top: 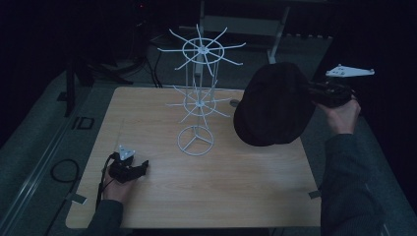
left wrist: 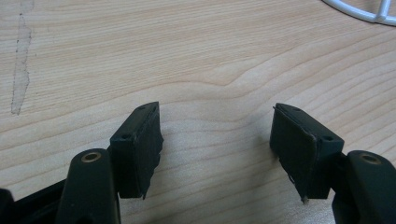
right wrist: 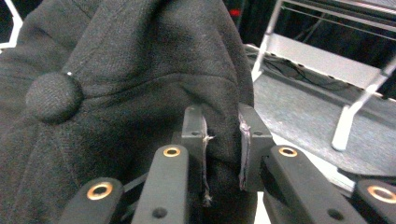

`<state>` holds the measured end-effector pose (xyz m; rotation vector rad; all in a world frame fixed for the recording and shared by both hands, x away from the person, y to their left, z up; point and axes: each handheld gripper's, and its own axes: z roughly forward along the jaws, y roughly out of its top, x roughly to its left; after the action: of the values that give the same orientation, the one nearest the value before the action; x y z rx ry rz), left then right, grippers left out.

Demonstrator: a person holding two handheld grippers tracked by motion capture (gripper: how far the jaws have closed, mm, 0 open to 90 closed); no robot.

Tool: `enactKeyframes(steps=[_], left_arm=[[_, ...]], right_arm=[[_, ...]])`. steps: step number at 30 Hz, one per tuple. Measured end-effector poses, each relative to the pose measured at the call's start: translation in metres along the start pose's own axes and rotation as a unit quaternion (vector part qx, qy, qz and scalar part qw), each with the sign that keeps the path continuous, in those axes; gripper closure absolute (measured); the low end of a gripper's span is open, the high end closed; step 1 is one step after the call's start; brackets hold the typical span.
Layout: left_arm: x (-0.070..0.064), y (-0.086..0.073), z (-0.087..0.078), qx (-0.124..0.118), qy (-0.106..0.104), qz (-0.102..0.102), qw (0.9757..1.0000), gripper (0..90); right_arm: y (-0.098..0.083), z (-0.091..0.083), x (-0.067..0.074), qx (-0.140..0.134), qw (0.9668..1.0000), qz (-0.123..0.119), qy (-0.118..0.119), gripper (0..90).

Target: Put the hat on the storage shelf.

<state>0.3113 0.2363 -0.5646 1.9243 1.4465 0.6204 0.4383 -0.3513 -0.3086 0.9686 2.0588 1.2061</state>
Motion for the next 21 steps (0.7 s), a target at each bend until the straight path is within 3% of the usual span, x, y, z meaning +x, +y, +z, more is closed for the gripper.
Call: enactKeyframes(steps=[8, 21], left_arm=[[0.000, 0.000, 0.000, 0.000, 0.000, 0.000, 1.0000, 34.7], [0.000, 0.000, 0.000, 0.000, 0.000, 0.000, 1.0000, 34.6]], right_arm=[[0.003, -0.006, -0.001, -0.026, 0.9991, 0.005, 0.033, 76.2], [0.008, -0.017, 0.003, -0.055, 0.9968, -0.004, 0.059, 76.2]])
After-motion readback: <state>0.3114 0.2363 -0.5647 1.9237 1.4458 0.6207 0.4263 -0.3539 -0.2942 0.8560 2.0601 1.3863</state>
